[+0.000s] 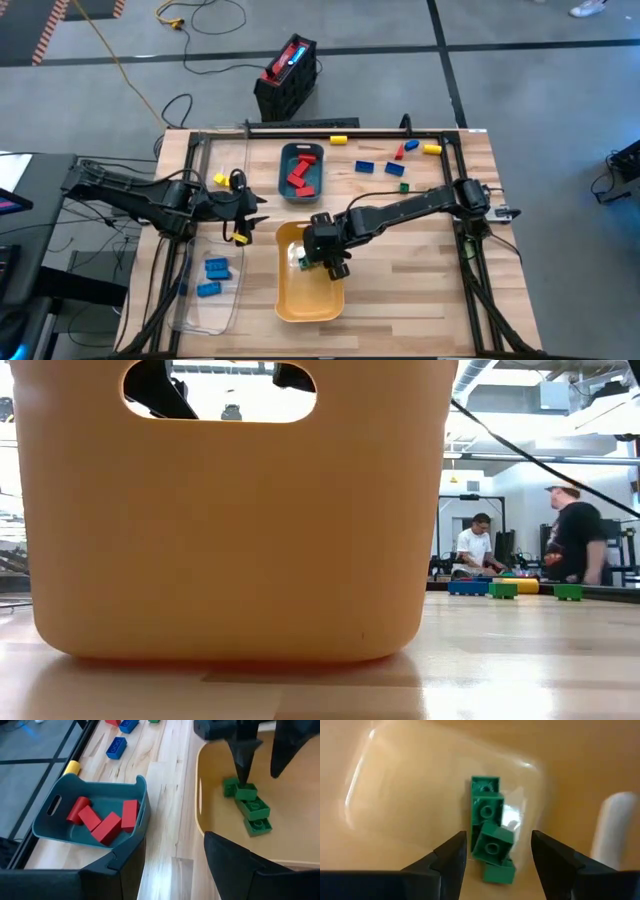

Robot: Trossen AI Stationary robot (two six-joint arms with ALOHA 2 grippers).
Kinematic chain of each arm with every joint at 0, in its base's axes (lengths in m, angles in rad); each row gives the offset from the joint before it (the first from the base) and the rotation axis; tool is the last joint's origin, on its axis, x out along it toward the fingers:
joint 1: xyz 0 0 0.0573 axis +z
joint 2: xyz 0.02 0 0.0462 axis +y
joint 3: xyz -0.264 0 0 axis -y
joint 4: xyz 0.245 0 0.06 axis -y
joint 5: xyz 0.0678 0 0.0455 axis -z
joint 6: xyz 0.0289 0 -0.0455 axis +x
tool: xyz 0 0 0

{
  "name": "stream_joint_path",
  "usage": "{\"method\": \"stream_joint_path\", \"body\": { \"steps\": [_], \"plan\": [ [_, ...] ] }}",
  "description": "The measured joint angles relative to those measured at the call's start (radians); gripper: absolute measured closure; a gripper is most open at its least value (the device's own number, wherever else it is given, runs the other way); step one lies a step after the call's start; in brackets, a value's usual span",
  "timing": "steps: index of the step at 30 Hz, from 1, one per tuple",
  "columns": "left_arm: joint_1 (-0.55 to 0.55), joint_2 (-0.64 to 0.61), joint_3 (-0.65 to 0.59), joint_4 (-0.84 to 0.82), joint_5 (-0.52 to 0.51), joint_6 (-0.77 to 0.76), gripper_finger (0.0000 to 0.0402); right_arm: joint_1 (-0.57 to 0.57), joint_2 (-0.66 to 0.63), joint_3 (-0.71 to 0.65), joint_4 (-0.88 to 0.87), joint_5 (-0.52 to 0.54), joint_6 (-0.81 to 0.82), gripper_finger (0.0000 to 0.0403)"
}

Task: Sort blocks
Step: Put the square green game piece into the yellow bin, then put the circular yellow game piece into the top left transparent bin

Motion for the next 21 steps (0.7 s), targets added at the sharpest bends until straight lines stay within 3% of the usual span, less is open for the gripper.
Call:
{"method": "stream_joint_path", "body": {
  "steps": [6, 11, 15, 21],
  "plan": [
    [0.000, 0.000, 0.000, -0.013, 0.001, -0.003, 0.0205, 0.002, -0.002, 0.160, -0.192, 0.120, -0.022, 0.0177],
    [0.000, 0.000, 0.000, -0.078, 0.012, -0.070, 0.0205, -0.028, -0.080, 0.144, -0.277, 0.286, -0.058, 0.0186],
    [-0.008, 0.000, 0.000, -0.129, 0.015, -0.113, 0.0205, -0.108, -0.240, -0.032, -0.147, 0.292, -0.057, 0.0201],
    [-0.025, 0.000, 0.000, -0.144, 0.015, -0.121, 0.0205, -0.289, -0.471, -0.413, 0.101, 0.291, -0.001, 0.0204]
  ]
}}
